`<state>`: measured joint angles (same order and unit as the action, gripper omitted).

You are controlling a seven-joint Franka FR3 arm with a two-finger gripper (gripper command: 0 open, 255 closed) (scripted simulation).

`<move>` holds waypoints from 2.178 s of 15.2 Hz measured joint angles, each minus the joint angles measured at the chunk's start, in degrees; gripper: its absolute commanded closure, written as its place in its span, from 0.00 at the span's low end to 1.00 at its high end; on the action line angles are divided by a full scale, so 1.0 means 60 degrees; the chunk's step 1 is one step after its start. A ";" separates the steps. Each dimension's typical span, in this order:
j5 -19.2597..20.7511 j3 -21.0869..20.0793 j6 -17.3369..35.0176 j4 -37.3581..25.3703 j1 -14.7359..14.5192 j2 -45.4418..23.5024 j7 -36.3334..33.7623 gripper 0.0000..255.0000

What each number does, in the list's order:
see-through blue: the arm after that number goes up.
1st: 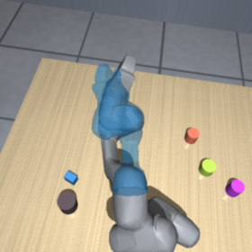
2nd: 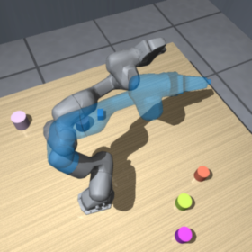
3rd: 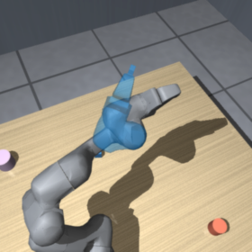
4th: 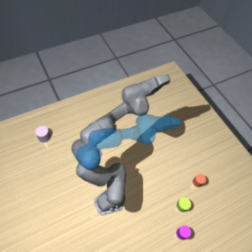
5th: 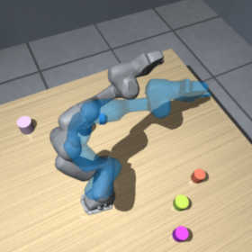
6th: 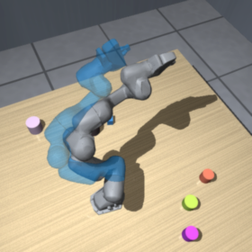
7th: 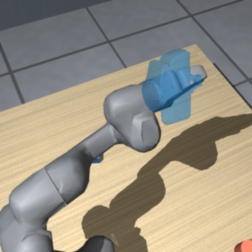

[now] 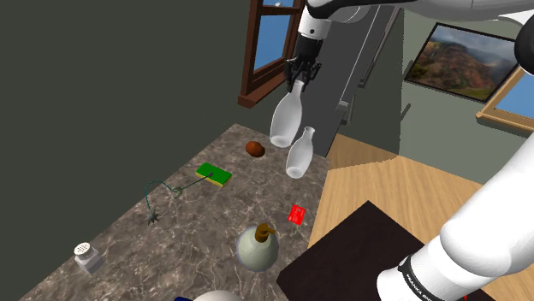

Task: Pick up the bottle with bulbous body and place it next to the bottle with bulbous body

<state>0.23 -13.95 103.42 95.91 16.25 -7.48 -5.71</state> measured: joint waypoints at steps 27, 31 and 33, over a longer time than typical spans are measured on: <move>0.0221 0.0054 0.3260 0.2473 -0.0028 -0.0810 -0.0076 1.00; 0.0286 0.0071 0.3747 0.2755 -0.0045 -0.1021 -0.0112 1.00; 0.0326 0.0085 0.3965 0.2840 -0.0053 -0.1157 -0.0130 1.00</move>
<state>2.18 -13.44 127.20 112.95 15.94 -14.42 -6.49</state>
